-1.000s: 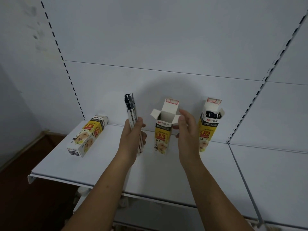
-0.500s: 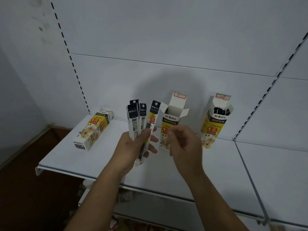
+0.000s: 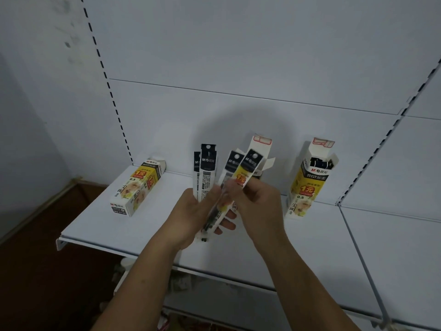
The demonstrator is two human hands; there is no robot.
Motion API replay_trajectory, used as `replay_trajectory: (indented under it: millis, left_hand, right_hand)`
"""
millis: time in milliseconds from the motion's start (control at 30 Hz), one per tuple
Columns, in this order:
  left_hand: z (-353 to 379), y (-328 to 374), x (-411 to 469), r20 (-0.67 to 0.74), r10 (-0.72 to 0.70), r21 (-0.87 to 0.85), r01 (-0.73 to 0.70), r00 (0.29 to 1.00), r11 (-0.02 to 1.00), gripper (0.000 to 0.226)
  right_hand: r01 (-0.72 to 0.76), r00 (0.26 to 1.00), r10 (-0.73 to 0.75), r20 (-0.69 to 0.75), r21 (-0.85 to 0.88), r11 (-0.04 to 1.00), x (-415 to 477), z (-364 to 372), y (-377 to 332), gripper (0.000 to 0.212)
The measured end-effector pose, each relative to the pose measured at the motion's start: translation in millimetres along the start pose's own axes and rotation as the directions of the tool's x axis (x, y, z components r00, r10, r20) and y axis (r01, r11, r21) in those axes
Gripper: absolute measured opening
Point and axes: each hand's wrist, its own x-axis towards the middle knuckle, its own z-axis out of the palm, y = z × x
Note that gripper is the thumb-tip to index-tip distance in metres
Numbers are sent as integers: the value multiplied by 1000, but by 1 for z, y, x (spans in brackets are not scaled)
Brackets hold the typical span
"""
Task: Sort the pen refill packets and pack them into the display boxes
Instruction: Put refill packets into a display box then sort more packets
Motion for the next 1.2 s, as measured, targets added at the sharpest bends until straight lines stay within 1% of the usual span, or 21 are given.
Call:
replay_trajectory:
  millis: [100,200,267,300,333,400,467,500,567,633,733,767,833,867,933,967,1000,1033,1067,1133,1200]
  left_hand:
    - [-1,0,4,-51,82,15,-82,995,997,52]
    - [2,-4,14,-197,118,124,-95,973,988,44]
    - [6,-6,26,-284,120,162,-76,951,984,28]
    - [7,-7,33,-297,135,188,-81,945,979,17]
    - [9,-6,40,-286,163,223,-100,944,970,9]
    - [12,-6,52,-216,209,264,-150,954,953,28]
    - [16,-4,60,-150,201,254,-158,968,954,47]
    - [18,-4,62,-121,197,252,-162,973,954,52]
    - [21,-6,65,-85,181,233,-157,980,960,53]
    - [25,-7,64,-67,176,174,-162,982,971,51]
    - [27,-11,66,-73,207,165,-193,976,967,41]
    - [28,-13,66,-81,210,165,-194,974,967,39]
    - [29,-15,67,-96,216,189,-195,972,962,43]
    - [28,-16,67,-110,220,213,-193,969,958,46]
    - [25,-18,66,-158,223,257,-178,962,950,49]
    - [22,-19,64,-184,207,254,-157,961,954,50]
    - [19,-21,61,-200,178,216,-134,963,967,51]
    - [17,-22,58,-200,142,127,-118,970,985,49]
    - [15,-23,55,-182,107,0,-109,978,994,43]
    - [10,-20,47,-113,41,-218,-65,993,974,31]
    - [4,-16,38,-43,5,-309,-18,999,951,36]
  right_hand:
    - [78,987,-79,-143,-14,997,7,-14,-17,17]
    - [170,937,-161,-311,0,985,26,-39,-40,14]
    - [225,889,-208,-409,-5,974,43,-56,-54,13]
    - [238,876,-224,-428,-22,971,52,-63,-58,14]
    - [246,871,-239,-429,-41,968,60,-67,-59,14]
    - [254,877,-263,-402,-76,964,72,-70,-58,13]
    - [243,899,-265,-348,-108,964,80,-69,-53,12]
    - [228,915,-258,-310,-129,965,83,-67,-49,12]
    - [191,945,-231,-233,-182,965,85,-64,-39,13]
    - [159,966,-201,-163,-240,958,86,-61,-29,14]
    - [104,986,-142,-89,-336,936,86,-59,-16,9]
    - [88,989,-125,-83,-360,929,86,-59,-12,15]
    - [61,989,-109,-102,-384,921,84,-60,-8,27]
    - [56,987,-110,-121,-383,922,82,-61,-7,28]
    - [65,978,-134,-158,-383,922,76,-62,-6,24]
    - [81,971,-158,-179,-378,922,73,-62,-6,19]
    - [105,962,-189,-197,-371,922,68,-62,-6,11]
    - [136,955,-216,-204,-349,927,62,-61,-7,3]
    - [160,950,-232,-207,-316,935,56,-59,-7,5]
    - [170,960,-214,-179,-233,958,41,-55,-6,17]
    - [127,982,-148,-121,-160,979,26,-48,-5,22]
